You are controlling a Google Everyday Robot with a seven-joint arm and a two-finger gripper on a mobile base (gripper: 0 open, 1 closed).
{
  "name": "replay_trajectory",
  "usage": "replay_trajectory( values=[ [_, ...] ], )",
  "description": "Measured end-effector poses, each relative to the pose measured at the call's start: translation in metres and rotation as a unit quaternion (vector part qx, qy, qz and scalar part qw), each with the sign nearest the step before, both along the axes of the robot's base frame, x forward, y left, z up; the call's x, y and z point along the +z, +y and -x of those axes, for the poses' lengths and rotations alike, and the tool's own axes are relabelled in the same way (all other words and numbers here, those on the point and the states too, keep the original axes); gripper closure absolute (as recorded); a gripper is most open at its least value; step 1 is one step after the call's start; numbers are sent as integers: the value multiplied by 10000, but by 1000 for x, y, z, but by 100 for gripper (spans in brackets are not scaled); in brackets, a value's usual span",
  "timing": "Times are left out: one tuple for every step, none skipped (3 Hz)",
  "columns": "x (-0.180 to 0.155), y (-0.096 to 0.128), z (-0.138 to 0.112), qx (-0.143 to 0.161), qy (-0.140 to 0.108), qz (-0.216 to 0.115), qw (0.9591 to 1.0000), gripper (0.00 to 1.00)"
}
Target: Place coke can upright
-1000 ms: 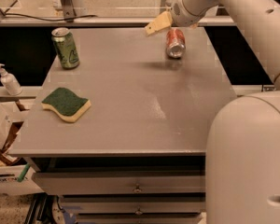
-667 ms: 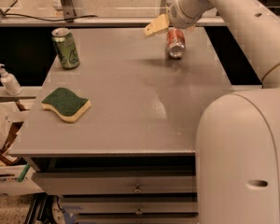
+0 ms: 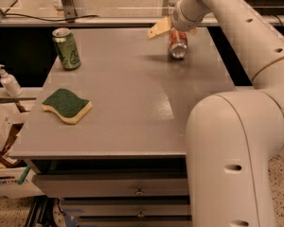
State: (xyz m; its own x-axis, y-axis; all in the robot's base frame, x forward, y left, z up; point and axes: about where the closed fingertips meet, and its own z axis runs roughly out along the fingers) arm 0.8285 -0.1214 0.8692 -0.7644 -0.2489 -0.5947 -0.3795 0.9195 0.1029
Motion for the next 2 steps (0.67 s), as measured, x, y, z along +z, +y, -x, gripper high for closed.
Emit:
replay_trajectory(
  values=[
    [-8, -5, -5, -52, 85, 50, 9999, 0],
    [-14, -8, -6, -88, 200, 81, 9997, 0]
  ],
)
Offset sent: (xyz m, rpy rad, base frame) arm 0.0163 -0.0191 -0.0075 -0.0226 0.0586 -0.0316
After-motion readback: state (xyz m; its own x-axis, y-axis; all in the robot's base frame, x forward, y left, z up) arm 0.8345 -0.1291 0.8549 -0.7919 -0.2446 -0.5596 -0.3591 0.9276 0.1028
